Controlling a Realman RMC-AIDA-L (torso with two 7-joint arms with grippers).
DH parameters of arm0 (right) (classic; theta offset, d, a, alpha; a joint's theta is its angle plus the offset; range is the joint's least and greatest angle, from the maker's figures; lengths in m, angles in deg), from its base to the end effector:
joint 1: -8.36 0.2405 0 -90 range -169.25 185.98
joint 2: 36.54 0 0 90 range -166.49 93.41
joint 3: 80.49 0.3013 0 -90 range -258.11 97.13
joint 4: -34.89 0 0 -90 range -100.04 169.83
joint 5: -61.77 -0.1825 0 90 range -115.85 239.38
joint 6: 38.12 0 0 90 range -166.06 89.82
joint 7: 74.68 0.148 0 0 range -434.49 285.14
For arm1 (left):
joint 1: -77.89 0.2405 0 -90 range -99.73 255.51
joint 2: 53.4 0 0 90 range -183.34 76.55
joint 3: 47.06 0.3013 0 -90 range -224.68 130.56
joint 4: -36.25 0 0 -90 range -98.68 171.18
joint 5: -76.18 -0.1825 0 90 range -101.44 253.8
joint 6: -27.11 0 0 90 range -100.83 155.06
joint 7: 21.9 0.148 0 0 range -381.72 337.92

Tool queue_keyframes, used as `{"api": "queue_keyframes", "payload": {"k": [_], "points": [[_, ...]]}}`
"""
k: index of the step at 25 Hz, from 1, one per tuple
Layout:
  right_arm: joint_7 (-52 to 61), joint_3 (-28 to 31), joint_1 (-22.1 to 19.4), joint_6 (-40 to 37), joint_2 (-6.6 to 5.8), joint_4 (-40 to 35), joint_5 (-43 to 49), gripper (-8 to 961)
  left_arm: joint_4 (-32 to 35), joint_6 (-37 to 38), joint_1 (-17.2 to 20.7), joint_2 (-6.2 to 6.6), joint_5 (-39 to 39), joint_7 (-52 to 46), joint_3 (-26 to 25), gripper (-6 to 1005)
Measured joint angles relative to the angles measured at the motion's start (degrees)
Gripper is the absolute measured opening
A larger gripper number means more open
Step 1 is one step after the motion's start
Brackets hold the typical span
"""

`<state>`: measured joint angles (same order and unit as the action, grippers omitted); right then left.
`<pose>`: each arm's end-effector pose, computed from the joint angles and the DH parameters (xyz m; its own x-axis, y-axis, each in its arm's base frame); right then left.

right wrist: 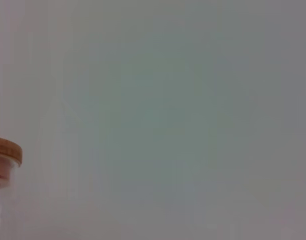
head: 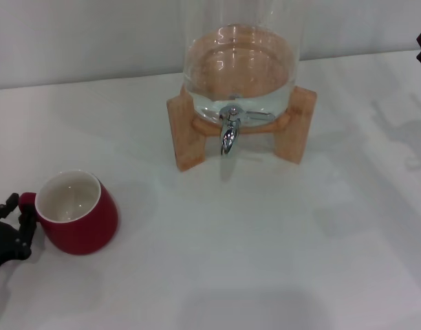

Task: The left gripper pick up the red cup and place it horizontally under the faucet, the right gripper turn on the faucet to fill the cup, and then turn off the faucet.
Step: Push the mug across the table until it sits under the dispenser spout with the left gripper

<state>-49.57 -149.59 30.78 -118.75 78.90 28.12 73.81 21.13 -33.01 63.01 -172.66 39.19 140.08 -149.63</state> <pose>0.3576 0.3272 0.0580 0.5957 0.2670 -0.7576 -0.7550 -0.1358 -0.6415 -0.3756 0.2846 -0.0489 0.8637 0.1122 0.4914 0.4857 -0.4456 -0.7520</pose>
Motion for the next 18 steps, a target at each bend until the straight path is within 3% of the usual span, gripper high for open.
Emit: {"api": "queue_keyframes", "payload": {"k": [9,11,18], "points": [[0.0,-0.1,0.2,0.0,0.05,0.0,0.0,869,-0.5,-0.1,-0.1,0.0,-0.6,0.0,0.0,213],[0.0,-0.1,0.3,0.1,0.05,0.0,0.0,869,-0.6,0.0,-0.1,0.0,-1.2,0.0,0.0,84],[0.0,-0.1,0.5,0.3,0.05,0.0,0.0,869,-0.8,0.0,-0.7,0.0,-1.8,0.0,0.0,83]]}}
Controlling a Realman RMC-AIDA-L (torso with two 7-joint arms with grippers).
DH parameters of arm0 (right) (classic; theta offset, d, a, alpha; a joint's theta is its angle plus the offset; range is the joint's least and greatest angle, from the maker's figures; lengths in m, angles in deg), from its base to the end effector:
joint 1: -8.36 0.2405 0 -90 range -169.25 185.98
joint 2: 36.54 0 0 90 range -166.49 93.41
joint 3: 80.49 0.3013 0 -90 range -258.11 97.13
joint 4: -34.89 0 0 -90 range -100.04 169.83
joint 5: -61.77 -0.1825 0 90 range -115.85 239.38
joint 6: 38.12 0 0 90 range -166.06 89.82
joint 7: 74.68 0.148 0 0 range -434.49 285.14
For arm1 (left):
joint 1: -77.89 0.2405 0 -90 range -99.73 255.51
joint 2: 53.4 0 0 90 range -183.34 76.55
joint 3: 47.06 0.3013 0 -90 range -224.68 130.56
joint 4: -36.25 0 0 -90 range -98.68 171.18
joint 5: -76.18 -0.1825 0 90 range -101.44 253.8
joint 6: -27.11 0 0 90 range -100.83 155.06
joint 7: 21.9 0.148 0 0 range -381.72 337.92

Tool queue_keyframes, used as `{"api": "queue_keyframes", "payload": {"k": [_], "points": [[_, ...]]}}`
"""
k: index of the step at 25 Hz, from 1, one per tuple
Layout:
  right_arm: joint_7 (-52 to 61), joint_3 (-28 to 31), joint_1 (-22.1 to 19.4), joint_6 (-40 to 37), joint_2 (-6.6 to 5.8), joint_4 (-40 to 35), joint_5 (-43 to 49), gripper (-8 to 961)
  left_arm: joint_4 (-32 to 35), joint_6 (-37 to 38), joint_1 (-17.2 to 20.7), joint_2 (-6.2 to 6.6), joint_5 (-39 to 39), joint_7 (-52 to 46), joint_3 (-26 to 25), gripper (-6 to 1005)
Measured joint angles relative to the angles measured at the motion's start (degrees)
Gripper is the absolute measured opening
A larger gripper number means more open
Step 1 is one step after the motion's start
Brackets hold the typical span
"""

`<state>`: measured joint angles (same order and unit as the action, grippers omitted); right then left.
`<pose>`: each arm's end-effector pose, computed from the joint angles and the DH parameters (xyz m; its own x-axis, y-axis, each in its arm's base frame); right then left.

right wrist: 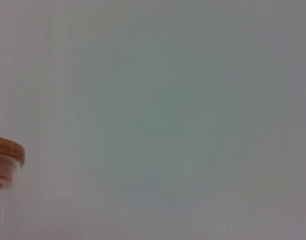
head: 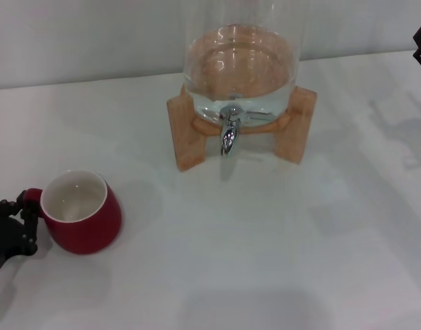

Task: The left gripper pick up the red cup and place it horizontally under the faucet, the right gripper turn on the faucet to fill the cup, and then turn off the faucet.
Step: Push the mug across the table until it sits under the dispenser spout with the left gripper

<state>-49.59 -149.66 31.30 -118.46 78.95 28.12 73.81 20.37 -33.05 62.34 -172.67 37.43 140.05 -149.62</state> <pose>0.3550 0.3306 0.0571 0.5943 0.2673 -0.7585 -0.7543 -0.1418 -0.6410 -0.3691 0.2894 -0.0507 0.8746 0.0888 0.4767 0.4577 -0.4755 -0.7513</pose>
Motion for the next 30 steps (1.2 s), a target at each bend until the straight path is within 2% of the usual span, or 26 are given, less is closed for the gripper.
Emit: {"api": "queue_keyframes", "payload": {"k": [30], "points": [[0.1,-0.7,0.0,0.0,0.11,0.0,0.0,869,0.0,-0.8,-0.9,-0.63,2.0,-0.5,0.4,84]]}}
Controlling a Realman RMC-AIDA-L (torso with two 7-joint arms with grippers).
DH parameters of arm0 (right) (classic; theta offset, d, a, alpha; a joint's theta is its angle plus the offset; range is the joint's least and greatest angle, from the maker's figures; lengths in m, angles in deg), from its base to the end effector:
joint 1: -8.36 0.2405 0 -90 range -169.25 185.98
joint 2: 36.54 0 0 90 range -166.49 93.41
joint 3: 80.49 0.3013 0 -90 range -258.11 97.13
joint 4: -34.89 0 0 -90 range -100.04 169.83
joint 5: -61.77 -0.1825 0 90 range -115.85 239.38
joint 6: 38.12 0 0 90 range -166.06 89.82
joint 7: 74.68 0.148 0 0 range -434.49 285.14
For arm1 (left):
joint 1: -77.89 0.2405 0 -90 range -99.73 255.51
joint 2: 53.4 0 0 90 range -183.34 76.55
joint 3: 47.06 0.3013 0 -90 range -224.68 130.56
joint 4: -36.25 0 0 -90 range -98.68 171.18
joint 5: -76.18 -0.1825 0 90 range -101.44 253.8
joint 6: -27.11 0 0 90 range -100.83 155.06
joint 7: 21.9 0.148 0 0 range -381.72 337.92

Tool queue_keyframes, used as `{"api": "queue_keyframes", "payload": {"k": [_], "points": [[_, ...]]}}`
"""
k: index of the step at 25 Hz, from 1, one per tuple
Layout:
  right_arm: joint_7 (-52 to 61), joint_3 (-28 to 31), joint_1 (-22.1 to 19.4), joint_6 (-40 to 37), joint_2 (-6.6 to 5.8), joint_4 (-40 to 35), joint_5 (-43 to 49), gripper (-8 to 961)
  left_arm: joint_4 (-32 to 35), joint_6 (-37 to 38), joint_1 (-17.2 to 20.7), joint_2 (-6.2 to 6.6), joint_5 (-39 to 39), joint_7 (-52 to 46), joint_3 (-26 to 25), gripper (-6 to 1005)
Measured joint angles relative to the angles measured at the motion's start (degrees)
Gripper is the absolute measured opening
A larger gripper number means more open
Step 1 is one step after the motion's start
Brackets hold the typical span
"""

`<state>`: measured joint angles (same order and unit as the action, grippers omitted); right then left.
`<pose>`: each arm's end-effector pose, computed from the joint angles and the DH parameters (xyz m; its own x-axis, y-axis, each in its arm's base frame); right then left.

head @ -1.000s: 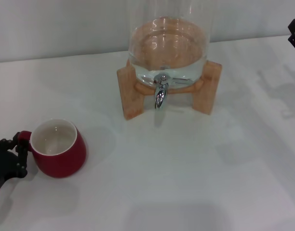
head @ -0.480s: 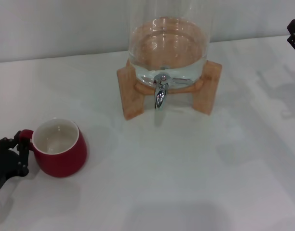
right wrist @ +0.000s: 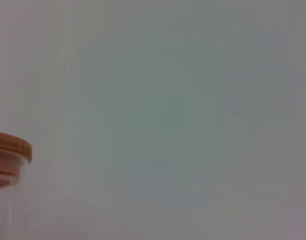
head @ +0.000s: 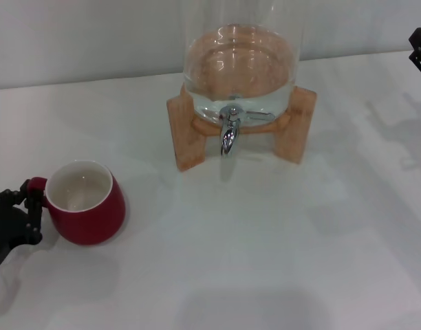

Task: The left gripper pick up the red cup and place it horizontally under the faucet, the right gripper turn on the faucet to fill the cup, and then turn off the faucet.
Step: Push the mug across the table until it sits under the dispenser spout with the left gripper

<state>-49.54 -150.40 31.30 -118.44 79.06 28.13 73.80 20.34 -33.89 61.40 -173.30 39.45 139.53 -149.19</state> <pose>0.3538 0.3305 0.0543 0.5944 0.2614 -0.7605 -0.7524 -0.1532 -0.6407 -0.3593 0.2961 -0.0521 0.8553 0.0673 0.5137 0.4817 -0.4683 -0.7407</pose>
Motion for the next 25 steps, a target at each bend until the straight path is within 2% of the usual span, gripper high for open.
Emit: {"api": "queue_keyframes", "payload": {"k": [19,25], "points": [[0.0,-0.6,0.0,0.0,0.06,0.0,0.0,870,0.7,-2.2,-1.6,-0.29,3.2,-3.2,0.3,84],[0.0,-0.7,0.1,-0.2,0.06,0.0,0.0,869,0.7,-2.2,-3.2,-0.34,3.2,-4.5,2.1,83]]}}
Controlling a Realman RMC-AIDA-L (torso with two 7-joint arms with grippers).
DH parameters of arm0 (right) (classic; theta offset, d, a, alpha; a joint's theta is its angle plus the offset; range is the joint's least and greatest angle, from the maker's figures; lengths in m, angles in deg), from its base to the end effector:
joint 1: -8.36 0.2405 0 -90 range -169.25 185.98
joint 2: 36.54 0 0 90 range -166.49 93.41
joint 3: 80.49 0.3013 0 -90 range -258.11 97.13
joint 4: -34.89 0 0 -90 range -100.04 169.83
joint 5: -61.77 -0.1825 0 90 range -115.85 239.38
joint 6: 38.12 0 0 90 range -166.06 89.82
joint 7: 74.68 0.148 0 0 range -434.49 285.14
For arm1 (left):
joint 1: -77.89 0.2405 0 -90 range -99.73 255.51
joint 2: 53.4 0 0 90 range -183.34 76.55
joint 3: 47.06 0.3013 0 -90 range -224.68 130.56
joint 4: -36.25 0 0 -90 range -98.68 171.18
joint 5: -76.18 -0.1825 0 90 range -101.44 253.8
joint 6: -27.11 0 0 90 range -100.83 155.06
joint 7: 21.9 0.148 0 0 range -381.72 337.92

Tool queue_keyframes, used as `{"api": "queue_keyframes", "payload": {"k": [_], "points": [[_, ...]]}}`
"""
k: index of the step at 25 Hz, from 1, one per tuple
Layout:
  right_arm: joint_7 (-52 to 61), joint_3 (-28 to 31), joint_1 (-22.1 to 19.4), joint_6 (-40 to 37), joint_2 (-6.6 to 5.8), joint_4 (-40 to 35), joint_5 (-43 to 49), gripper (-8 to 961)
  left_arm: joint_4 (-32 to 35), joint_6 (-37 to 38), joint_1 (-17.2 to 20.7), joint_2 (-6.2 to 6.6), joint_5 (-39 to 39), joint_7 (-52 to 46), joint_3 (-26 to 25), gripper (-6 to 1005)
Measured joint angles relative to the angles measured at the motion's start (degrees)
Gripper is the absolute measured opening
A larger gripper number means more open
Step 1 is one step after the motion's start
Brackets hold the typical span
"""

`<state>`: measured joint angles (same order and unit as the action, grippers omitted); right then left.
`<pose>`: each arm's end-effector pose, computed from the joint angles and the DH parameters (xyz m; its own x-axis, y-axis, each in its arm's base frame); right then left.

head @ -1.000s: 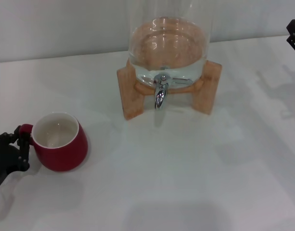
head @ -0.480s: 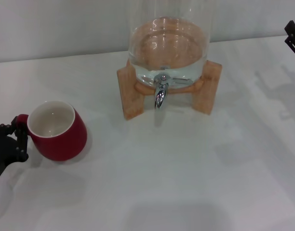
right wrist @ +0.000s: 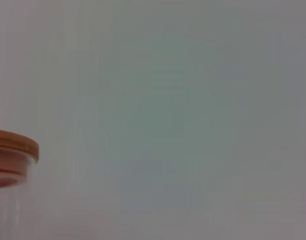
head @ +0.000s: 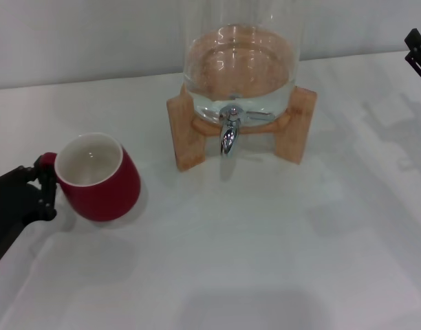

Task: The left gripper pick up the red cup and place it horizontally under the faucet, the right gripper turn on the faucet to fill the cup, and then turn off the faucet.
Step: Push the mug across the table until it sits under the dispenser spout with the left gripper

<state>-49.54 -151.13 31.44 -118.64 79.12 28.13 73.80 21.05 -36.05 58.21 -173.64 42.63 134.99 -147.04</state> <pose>0.3514 0.3311 0.0521 0.5941 0.2608 -0.7610 -0.7484 -0.1677 -0.6417 -0.3362 0.3131 -0.0543 0.7949 0.0410 0.6054 0.5425 -0.4950 -0.6788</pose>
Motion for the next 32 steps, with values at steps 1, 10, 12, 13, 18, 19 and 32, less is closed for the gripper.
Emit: {"api": "queue_keyframes", "payload": {"k": [1,10,12,13,18,19,32], "points": [[0.0,-0.2,0.0,-0.1,0.0,0.0,0.0,869,0.0,0.0,-0.3,0.0,0.0,-0.1,0.5,83],[0.0,-0.6,0.3,-0.2,0.0,-0.1,0.0,869,-0.1,0.5,-2.8,-0.07,0.1,-1.4,4.3,83],[0.0,-0.6,0.5,-0.2,0.0,-0.1,0.0,869,-0.1,0.5,-3.1,-0.09,0.1,-1.6,5.0,83],[0.0,-0.7,0.6,-0.2,0.0,-0.1,0.0,869,-0.1,0.5,-3.3,-0.12,0.1,-1.9,5.4,83],[0.0,-1.2,0.9,-0.2,0.05,-0.1,0.0,868,-0.1,0.6,-4.2,-0.17,0.1,-2.5,7.1,83],[0.0,-1.3,0.9,-0.2,0.07,-0.1,0.0,868,-0.2,0.6,-4.3,-0.17,0.1,-2.7,7.4,83],[0.0,-1.6,1.4,-0.2,0.18,-0.1,0.0,868,-0.2,3.7,-7.0,-0.17,0.0,-3.4,10.8,83]]}}
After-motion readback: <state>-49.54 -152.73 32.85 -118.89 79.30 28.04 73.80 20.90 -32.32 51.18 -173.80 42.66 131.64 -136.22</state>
